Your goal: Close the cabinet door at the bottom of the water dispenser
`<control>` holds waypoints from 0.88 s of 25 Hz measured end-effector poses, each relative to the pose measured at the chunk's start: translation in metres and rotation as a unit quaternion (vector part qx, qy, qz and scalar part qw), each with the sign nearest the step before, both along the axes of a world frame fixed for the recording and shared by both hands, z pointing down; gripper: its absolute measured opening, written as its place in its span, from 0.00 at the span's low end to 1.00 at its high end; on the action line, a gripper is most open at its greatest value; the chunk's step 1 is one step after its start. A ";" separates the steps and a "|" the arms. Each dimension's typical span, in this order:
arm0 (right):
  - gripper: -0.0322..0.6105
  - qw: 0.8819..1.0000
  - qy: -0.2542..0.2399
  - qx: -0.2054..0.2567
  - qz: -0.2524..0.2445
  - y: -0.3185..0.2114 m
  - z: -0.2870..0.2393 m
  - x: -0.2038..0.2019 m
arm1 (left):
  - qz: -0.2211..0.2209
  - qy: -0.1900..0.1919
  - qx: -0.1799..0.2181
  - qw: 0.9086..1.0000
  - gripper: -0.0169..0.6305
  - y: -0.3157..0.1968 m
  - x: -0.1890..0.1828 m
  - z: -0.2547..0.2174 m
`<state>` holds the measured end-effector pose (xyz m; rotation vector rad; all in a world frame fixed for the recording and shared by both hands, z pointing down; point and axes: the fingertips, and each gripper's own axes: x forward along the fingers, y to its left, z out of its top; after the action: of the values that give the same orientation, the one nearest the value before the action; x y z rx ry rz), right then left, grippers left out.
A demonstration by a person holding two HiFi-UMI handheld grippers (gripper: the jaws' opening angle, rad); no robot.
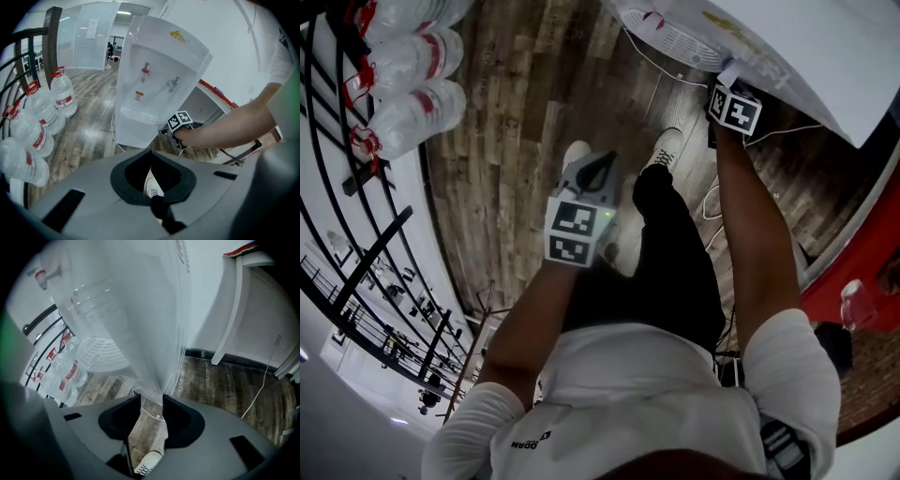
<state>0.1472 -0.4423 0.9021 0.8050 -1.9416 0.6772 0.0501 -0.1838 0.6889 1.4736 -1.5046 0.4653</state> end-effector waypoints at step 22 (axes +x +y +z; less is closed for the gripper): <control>0.09 0.941 -0.287 -0.139 -0.115 0.172 -0.353 -0.041 | -0.017 -0.029 0.135 0.990 0.02 0.000 -0.028 -0.244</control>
<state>0.1064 -0.2705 0.5491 0.2010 -2.3305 1.0983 0.0224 -0.1838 0.4450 1.6511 -1.6867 0.2932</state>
